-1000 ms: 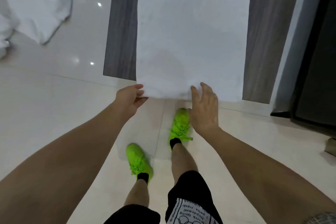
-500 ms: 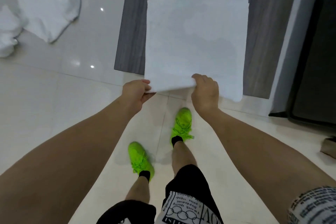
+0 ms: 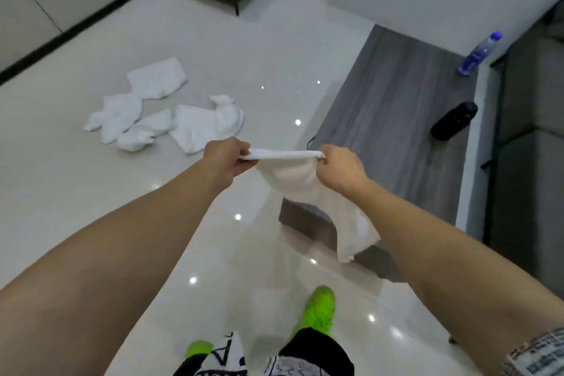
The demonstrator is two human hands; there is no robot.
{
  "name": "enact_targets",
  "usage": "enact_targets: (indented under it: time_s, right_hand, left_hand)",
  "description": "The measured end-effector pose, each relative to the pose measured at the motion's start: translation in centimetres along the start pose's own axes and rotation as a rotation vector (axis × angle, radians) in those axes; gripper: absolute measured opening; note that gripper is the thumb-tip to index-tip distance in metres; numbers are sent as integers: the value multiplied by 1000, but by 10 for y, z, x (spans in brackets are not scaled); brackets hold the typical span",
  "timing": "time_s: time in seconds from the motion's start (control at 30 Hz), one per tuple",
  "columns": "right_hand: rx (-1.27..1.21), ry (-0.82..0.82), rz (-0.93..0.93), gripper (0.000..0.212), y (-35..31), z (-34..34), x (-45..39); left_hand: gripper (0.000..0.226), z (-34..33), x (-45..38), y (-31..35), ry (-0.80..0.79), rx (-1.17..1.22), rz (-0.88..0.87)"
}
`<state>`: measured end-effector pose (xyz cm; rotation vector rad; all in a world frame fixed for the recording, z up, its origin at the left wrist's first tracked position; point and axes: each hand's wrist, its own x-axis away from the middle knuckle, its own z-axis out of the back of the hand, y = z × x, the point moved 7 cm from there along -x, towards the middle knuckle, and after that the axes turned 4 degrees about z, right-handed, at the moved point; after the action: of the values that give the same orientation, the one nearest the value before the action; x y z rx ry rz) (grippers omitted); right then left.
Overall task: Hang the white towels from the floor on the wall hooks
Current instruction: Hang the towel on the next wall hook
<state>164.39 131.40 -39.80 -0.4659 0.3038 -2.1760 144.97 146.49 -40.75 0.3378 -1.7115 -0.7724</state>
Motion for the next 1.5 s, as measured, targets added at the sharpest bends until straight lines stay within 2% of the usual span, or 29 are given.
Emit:
enact_targets:
  time_s: [0.1,0.17,0.4,0.53,0.7,0.83,1.0,1.17,1.27,1.37,1.5]
  right_hand:
    - [-20,25,160,22,-119,22,-1]
    - [-42,60,293,31,-222,31,2]
    - [-75,27,703,27,-554,14,43]
    - [-5,-1,955,25,-718,-22,88]
    - [52,-67,1221,27,-904,-84,160]
    - [17,-121,1466,18,-1047,-134,230]
    - [-85,-250,1695,21,-1203,-187,327]
    - [-126,-403,1883,20,-1345,-242,451]
    - [-152,-464,1950,27,-1388,-262,511]
    - [-142,-555,2022,21,-1437,-297,585]
    - [-161,-568,2077,19,-1498,-334,668]
  left_hand:
    - [12,93,37,68,6,-2,-115]
    - [13,180,68,112,69,-10,-198]
    - [13,478,191,207,595,-264,-474]
    - [15,621,274,217,909,-367,-535]
    - [28,780,372,201,1224,-441,-467]
    - [34,905,441,179,1427,-460,-370]
    - [29,1041,517,155,1607,-391,-219]
    - [37,1152,596,114,1718,-293,-94]
    - [43,1189,627,92,1735,-284,-44]
    - [45,1240,665,67,1760,-248,2]
    - [49,1322,708,50,1795,-248,-94]
